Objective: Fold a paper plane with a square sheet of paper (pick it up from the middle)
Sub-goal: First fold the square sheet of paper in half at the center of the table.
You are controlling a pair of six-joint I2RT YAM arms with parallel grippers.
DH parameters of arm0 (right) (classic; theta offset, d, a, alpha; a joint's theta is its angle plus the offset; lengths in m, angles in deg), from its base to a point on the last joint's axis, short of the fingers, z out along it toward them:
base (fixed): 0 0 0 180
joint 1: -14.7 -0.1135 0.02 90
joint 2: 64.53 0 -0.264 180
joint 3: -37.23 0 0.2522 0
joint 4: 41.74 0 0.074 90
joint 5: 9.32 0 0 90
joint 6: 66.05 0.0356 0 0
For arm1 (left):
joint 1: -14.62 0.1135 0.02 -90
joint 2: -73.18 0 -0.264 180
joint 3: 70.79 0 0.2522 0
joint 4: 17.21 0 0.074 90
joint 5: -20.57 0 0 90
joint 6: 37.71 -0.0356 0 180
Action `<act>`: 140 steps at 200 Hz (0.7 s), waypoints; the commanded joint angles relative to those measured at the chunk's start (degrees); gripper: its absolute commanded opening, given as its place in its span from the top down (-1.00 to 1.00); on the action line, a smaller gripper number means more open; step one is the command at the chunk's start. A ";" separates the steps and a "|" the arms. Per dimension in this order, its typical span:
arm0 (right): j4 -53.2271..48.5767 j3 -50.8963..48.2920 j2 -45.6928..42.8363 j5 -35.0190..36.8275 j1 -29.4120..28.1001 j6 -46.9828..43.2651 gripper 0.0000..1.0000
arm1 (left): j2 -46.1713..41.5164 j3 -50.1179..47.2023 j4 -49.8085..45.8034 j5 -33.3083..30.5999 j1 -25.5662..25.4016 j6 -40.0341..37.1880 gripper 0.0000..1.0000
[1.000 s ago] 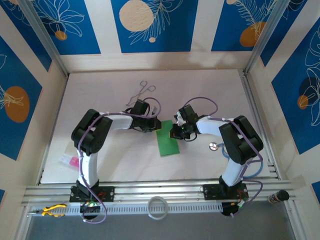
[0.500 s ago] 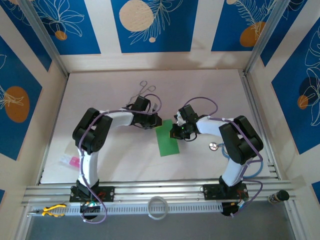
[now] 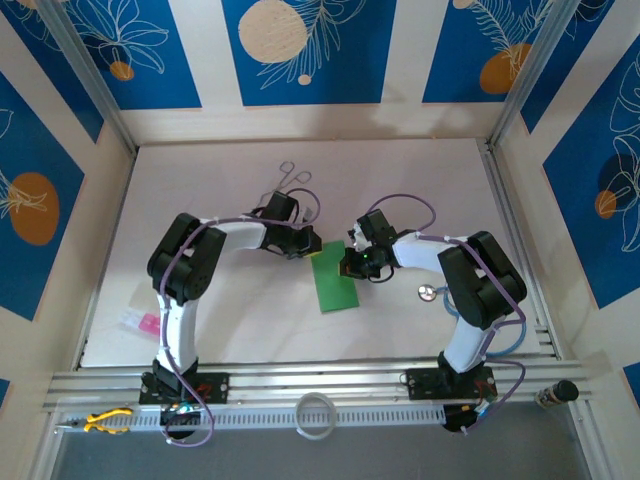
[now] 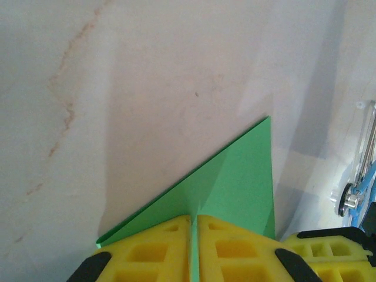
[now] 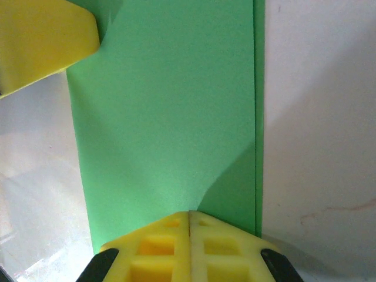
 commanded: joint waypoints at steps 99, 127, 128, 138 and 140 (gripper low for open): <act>-6.60 -2.40 2.13 4.14 0.19 -1.21 1.00 | 2.94 3.40 -6.14 -8.08 4.09 -0.09 0.67; -6.55 -2.32 2.05 4.14 0.22 -1.25 1.00 | 2.49 3.46 -6.89 -9.80 4.27 0.24 0.69; -6.51 -2.32 2.04 4.11 0.25 -1.24 1.00 | 2.47 3.50 -6.95 -9.83 4.29 0.26 0.69; -6.55 -2.32 2.10 4.14 0.28 -1.16 1.00 | 2.13 3.70 -7.28 -10.43 4.23 0.46 0.70; -6.55 -2.34 2.05 4.15 0.28 -1.20 1.00 | 2.11 3.72 -7.26 -10.47 4.23 0.55 0.70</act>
